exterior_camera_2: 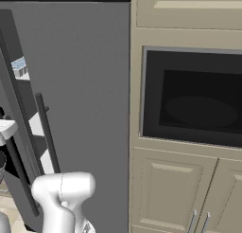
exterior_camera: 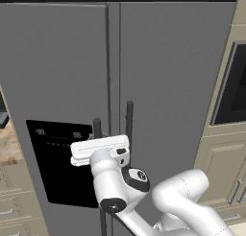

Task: Open the freezer door, pick up the ice cube tray from the freezer, and place it on the dining counter.

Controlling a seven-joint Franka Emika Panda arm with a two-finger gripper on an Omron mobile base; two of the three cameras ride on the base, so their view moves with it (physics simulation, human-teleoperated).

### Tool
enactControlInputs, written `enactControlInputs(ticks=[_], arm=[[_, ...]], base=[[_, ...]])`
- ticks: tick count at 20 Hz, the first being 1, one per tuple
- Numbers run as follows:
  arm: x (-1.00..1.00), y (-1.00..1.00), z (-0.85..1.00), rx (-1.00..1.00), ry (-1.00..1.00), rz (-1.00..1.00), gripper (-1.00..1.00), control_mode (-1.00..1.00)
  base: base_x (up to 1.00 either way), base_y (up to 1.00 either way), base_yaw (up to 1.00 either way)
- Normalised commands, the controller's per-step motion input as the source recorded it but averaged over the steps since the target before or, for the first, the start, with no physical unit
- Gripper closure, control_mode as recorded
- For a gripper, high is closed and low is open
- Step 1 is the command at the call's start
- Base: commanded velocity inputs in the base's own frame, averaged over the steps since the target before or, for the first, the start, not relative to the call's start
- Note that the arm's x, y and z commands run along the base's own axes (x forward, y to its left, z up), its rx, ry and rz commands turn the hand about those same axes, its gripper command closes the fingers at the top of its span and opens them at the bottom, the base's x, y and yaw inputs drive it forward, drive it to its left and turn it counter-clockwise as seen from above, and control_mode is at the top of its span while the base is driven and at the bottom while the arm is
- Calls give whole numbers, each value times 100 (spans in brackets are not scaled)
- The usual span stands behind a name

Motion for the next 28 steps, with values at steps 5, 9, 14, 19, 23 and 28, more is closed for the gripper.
enactControlInputs(ticks=[5,9,14,19,23,28], arm=[[-37,36,0,0,4,-1,100,-100],[-35,47,0,0,4,-4,100,-100],[-33,48,0,0,4,-5,100,-100],[-30,47,0,0,3,-4,100,-100],[-24,51,0,0,2,-5,100,-100],[-21,52,0,0,2,-5,100,-100]], base=[[0,0,0],[0,0,0],[0,0,0],[0,0,0],[0,0,0],[0,0,0]])
